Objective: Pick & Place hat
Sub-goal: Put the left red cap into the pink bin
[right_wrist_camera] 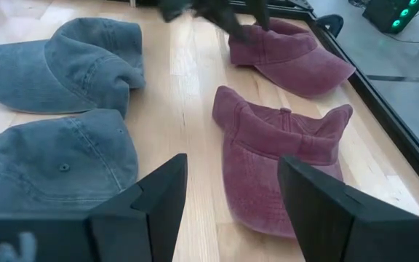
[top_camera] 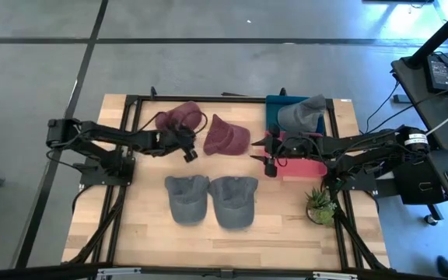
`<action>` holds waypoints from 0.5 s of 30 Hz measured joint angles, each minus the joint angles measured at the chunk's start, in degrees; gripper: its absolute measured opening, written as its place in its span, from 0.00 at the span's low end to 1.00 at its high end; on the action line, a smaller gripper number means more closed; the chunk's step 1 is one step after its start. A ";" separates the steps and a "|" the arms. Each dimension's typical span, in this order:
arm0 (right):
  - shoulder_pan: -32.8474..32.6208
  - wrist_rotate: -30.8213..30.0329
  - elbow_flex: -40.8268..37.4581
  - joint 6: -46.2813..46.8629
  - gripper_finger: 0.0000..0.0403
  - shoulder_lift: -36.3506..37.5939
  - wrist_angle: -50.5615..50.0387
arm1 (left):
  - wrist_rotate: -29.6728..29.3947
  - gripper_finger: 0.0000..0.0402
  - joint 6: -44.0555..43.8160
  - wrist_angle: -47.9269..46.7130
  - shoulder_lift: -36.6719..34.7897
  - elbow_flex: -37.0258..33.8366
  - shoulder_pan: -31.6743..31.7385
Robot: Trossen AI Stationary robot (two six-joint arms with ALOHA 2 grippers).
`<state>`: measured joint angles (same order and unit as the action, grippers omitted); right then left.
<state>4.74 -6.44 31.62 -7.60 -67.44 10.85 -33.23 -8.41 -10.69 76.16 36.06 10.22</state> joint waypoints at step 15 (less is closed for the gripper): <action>0.01 0.00 0.00 -0.20 0.53 0.00 0.02 | 6.60 0.44 -21.03 -14.83 -0.02 0.60 11.63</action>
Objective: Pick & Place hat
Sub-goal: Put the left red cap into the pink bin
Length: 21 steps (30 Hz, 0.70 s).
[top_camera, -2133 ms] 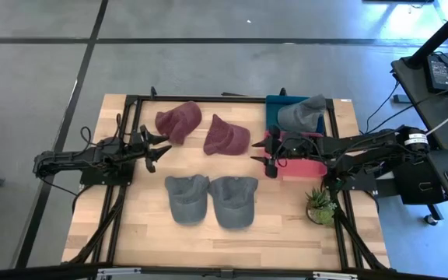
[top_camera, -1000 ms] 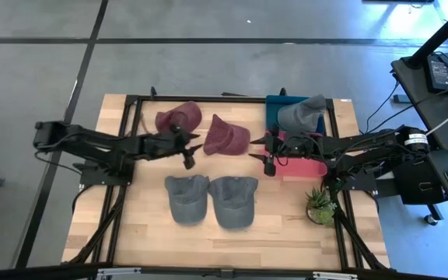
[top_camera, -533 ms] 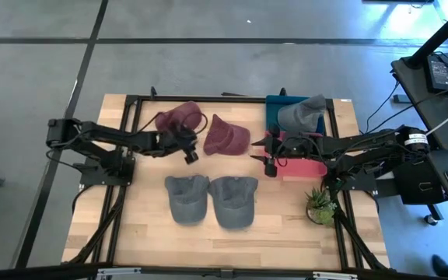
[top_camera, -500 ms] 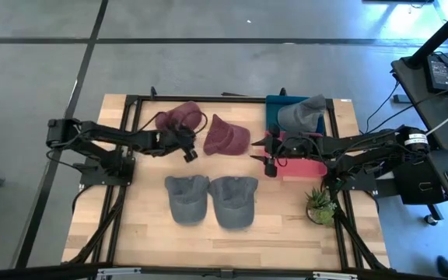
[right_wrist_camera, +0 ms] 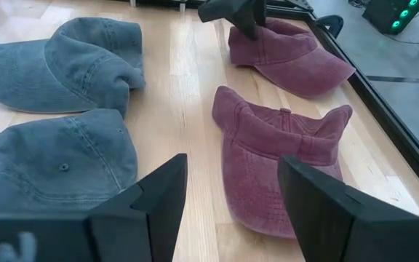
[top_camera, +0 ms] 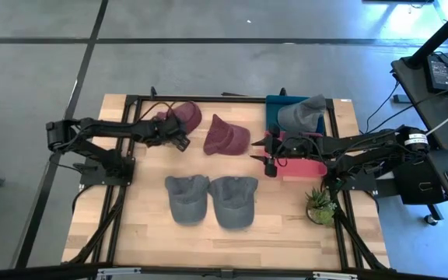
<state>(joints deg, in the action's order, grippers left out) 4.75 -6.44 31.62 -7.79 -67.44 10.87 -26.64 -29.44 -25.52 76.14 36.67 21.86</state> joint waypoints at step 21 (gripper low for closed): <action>-0.01 0.00 0.00 0.04 0.53 -0.02 0.00 | 7.68 0.06 13.10 -0.99 5.57 0.36 1.13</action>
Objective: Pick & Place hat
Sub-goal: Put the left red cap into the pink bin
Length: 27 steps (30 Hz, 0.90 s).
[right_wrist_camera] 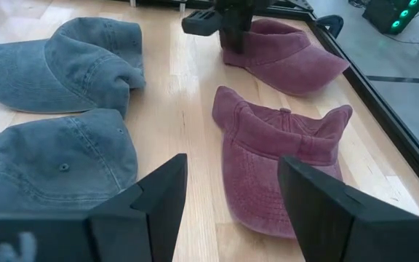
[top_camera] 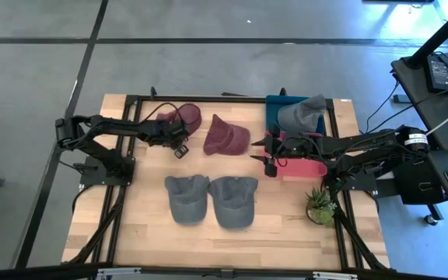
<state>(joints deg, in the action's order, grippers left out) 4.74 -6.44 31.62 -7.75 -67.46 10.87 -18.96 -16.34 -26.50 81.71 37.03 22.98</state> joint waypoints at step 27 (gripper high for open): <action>0.00 2.62 20.78 2.44 0.53 0.02 -26.78 | -24.44 0.02 84.09 -18.42 -1.40 25.99 -19.83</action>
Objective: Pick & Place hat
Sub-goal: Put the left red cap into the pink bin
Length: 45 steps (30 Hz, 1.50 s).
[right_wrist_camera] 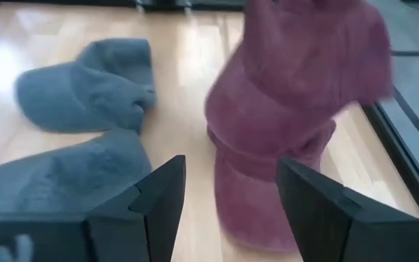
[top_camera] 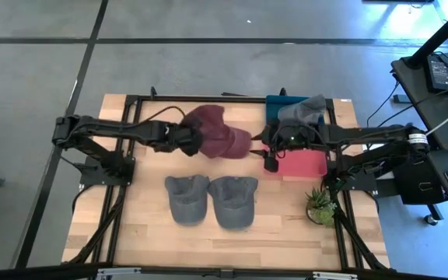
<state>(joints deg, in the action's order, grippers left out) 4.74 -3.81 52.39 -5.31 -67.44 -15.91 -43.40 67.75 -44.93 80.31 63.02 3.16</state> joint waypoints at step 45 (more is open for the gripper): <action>8.84 31.99 7.70 8.14 0.53 -9.46 6.88 | 25.27 0.03 24.43 30.62 0.04 0.04 -8.41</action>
<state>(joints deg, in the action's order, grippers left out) 13.58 28.18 60.10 2.83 -76.90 -9.03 -18.13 92.18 -14.31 80.36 63.07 -5.26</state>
